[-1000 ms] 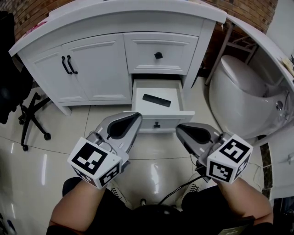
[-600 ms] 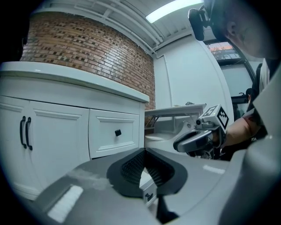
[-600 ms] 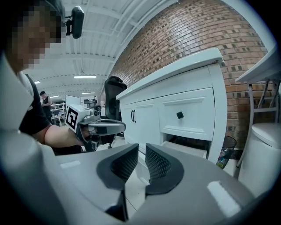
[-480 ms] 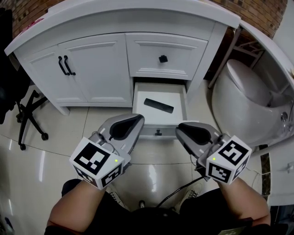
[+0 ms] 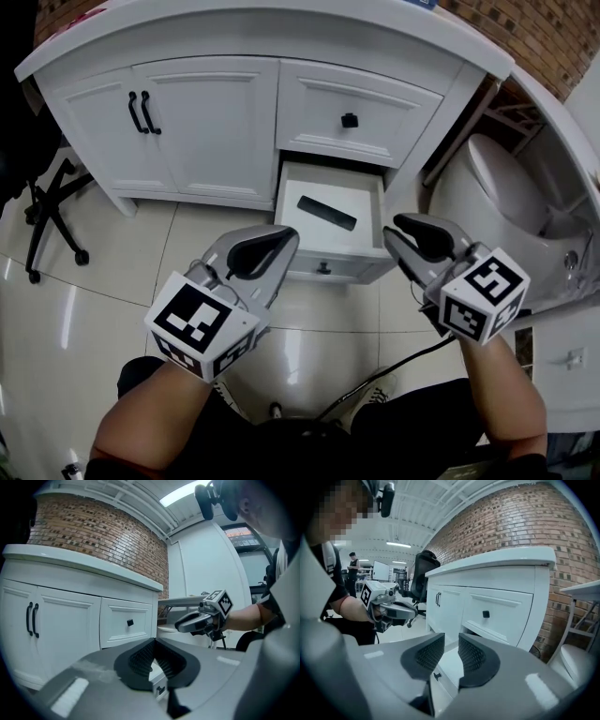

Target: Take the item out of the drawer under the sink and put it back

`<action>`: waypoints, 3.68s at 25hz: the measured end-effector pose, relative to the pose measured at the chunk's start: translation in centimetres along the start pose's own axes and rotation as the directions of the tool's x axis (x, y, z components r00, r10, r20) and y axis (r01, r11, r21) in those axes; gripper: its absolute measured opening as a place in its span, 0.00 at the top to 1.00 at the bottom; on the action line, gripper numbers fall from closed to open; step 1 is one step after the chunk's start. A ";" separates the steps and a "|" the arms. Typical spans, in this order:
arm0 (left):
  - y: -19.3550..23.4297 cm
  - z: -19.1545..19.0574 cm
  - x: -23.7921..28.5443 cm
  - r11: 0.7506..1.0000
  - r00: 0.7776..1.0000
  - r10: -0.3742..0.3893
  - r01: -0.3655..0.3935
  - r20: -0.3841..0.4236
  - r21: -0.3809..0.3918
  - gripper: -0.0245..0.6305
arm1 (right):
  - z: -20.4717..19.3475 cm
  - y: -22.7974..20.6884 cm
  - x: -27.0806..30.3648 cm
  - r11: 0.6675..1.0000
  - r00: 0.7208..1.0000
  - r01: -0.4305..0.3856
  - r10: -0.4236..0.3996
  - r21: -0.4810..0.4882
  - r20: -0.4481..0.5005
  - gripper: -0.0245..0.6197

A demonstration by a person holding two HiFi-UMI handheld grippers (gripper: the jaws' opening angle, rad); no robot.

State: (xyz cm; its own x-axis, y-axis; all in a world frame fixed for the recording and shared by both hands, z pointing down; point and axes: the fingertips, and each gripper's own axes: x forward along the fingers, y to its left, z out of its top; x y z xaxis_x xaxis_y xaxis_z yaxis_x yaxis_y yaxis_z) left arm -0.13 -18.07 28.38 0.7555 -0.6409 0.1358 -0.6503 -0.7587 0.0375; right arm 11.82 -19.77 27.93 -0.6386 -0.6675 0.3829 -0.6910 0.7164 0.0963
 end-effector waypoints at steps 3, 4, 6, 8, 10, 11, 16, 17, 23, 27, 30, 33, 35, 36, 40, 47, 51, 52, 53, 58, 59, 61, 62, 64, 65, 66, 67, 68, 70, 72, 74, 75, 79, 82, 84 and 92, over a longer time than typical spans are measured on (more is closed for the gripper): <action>0.0 -0.3 0.1 1.000 1.000 -0.002 0.002 -0.006 -0.005 0.95 | -0.4 -1.4 2.6 0.998 0.995 -0.042 0.037 -0.052 -0.090 0.77; 0.0 -0.3 0.1 1.000 1.000 -0.002 0.002 -0.006 -0.007 0.95 | -0.6 -1.9 3.6 0.995 0.990 -0.060 0.049 -0.084 -0.129 0.75; 0.0 -0.3 0.2 1.000 1.000 -0.004 0.004 -0.006 -0.009 0.95 | -1.2 -2.8 5.9 0.984 0.976 -0.099 0.066 -0.150 -0.210 0.74; -0.1 -0.3 0.4 1.000 1.000 -0.010 0.009 -0.004 -0.017 0.95 | -1.7 -3.6 7.9 0.974 0.963 -0.130 0.079 -0.186 -0.259 0.74; 0.1 -0.1 0.3 1.000 1.000 -0.012 0.012 0.001 -0.029 0.95 | -1.9 -4.1 9.7 0.967 0.954 -0.155 0.094 -0.201 -0.286 0.74; 0.4 0.2 0.3 0.999 1.000 -0.008 0.008 0.007 -0.032 0.95 | -2.0 -4.2 10.6 0.963 0.948 -0.172 0.104 -0.210 -0.299 0.74; 0.6 0.6 0.3 0.999 1.000 0.000 0.001 0.020 -0.035 0.95 | -5.2 -5.0 15.2 0.947 0.893 -0.251 0.145 -0.203 -0.426 0.74; 0.6 0.3 0.4 0.999 1.000 -0.003 0.004 0.016 -0.034 0.95 | -6.2 -5.3 16.1 0.946 0.879 -0.258 0.147 -0.195 -0.453 0.74; 0.9 -0.1 0.6 0.999 1.000 -0.006 0.007 0.011 -0.048 0.95 | -9.8 -7.3 20.2 0.958 0.836 -0.256 0.150 -0.133 -0.528 0.74; 0.5 -0.1 0.6 0.998 1.000 -0.018 0.019 0.011 -0.054 0.95 | -11.4 -8.0 21.8 0.968 0.817 -0.241 0.161 -0.074 -0.553 0.74; 0.2 -0.1 0.7 0.998 1.000 -0.026 0.027 0.012 -0.054 0.95 | -13.2 -7.9 22.7 0.968 0.795 -0.244 0.165 -0.058 -0.584 0.74; 0.3 -0.1 0.6 0.998 1.000 -0.026 0.027 0.012 -0.060 0.95 | -14.8 -7.8 23.4 0.965 0.776 -0.257 0.177 -0.047 -0.606 0.74; 0.4 -0.2 0.7 0.998 1.000 -0.025 0.026 0.011 -0.065 0.95 | -15.6 -7.6 23.7 0.962 0.763 -0.270 0.191 -0.036 -0.617 0.74; 0.4 -0.2 0.7 0.997 1.000 -0.025 0.025 0.009 -0.067 0.95 | -16.0 -7.4 23.8 0.960 0.755 -0.279 0.197 -0.034 -0.625 0.73; 0.4 -0.3 0.6 0.997 1.000 -0.030 0.030 0.007 -0.066 0.95 | -17.5 -6.5 24.4 0.948 0.725 -0.316 0.207 -0.050 -0.657 0.72; 0.7 0.1 0.4 0.996 1.000 -0.016 0.018 0.026 -0.090 0.95 | -18.3 -6.1 24.5 0.941 0.694 -0.340 0.251 0.001 -0.675 0.69; 0.8 -0.1 0.4 0.996 1.000 -0.020 0.021 0.018 -0.084 0.95 | -19.2 -5.8 24.5 0.935 0.673 -0.356 0.260 0.005 -0.692 0.67; 0.8 -0.1 0.4 0.996 1.000 -0.021 0.022 0.017 -0.083 0.95 | -19.2 -5.8 24.5 0.935 0.674 -0.354 0.266 0.014 -0.689 0.67; 0.8 -0.1 0.3 0.996 1.000 -0.020 0.022 0.019 -0.086 0.95 | -19.2 -5.8 24.6 0.936 0.676 -0.352 0.272 0.025 -0.685 0.67; 0.8 0.2 0.2 0.995 1.000 -0.011 0.014 0.029 -0.096 0.95 | -19.2 -6.0 24.6 0.942 0.687 -0.333 0.271 0.040 -0.674 0.65; 0.8 0.0 0.2 0.996 1.000 -0.014 0.016 0.024 -0.090 0.95 | -19.2 -6.0 24.6 0.943 0.688 -0.329 0.269 0.040 -0.674 0.65; 0.8 -0.1 0.2 0.996 1.000 -0.015 0.017 0.018 -0.085 0.95 | -19.2 -6.0 24.6 0.944 0.689 -0.328 0.266 0.038 -0.674 0.66; 0.8 -0.1 0.2 0.996 1.000 -0.010 0.012 0.019 -0.088 0.95 | -19.1 -5.9 24.6 0.944 0.690 -0.330 0.264 0.032 -0.674 0.70; 0.9 -0.3 0.2 0.996 1.000 -0.007 0.008 0.011 -0.086 0.95 | -19.1 -5.9 24.4 0.945 0.695 -0.326 0.239 0.000 -0.678 0.70; 0.8 -0.5 0.1 0.997 1.000 -0.013 0.013 0.005 -0.077 0.95 | -19.1 -5.9 24.3 0.947 0.699 -0.321 0.218 -0.025 -0.681 0.70; 0.7 -0.5 0.1 0.997 1.000 -0.018 0.018 0.002 -0.068 0.95 | -18.9 -6.1 24.2 0.948 0.705 -0.314 0.199 -0.048 -0.681 0.70; 0.7 -0.4 0.0 0.998 1.000 -0.020 0.020 0.004 -0.064 0.95 | -18.6 -6.2 24.1 0.950 0.715 -0.306 0.186 -0.063 -0.674 0.70; 0.6 -0.2 -0.1 0.998 1.000 -0.019 0.020 0.010 -0.064 0.95 | -18.1 -6.4 24.0 0.953 0.729 -0.295 0.179 -0.068 -0.660 0.70; 0.5 0.2 -0.3 0.997 1.000 -0.014 0.016 0.025 -0.072 0.95 | -16.8 -6.8 23.7 0.961 0.760 -0.268 0.169 -0.066 -0.628 0.70; 0.3 0.1 -0.4 0.998 1.000 -0.017 0.018 0.021 -0.061 0.95 | -15.4 -7.3 23.0 0.967 0.784 -0.246 0.154 -0.072 -0.601 0.71; 0.0 -0.1 -0.4 0.999 1.000 -0.023 0.024 0.011 -0.047 0.95 | -14.0 -7.6 22.2 0.971 0.807 -0.225 0.139 -0.081 -0.574 0.71; -0.1 -0.1 -0.3 0.999 1.000 -0.025 0.026 0.008 -0.043 0.95 | -13.3 -7.7 21.7 0.973 0.819 -0.215 0.131 -0.088 -0.559 0.71; -0.4 -0.1 -0.4 0.999 1.000 -0.030 0.030 0.004 -0.032 0.95 | -10.1 -7.1 19.9 0.974 0.866 -0.194 0.115 -0.114 -0.487 0.71; -0.6 0.1 -0.4 0.999 1.000 -0.031 0.031 0.007 -0.020 0.95 | -8.0 -6.7 18.4 0.976 0.890 -0.175 0.101 -0.129 -0.444 0.71; -0.5 0.4 -0.5 1.000 1.000 -0.024 0.024 0.012 -0.019 0.95 | -6.6 -6.2 17.5 0.978 0.909 -0.162 0.097 -0.130 -0.406 0.71; 0.3 -0.1 -0.7 0.999 1.000 0.000 0.000 0.007 -0.038 0.95 | -1.2 -1.8 9.8 0.990 0.977 -0.123 0.108 -0.071 -0.184 0.71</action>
State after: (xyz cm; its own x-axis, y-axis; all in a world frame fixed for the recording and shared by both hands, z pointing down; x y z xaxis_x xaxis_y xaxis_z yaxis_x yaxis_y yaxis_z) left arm -0.83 -17.82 28.45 0.7561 -0.6416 0.1288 -0.6526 -0.7539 0.0756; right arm 7.22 -27.41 32.66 -0.6360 -0.5373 0.5539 -0.5816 0.8055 0.1135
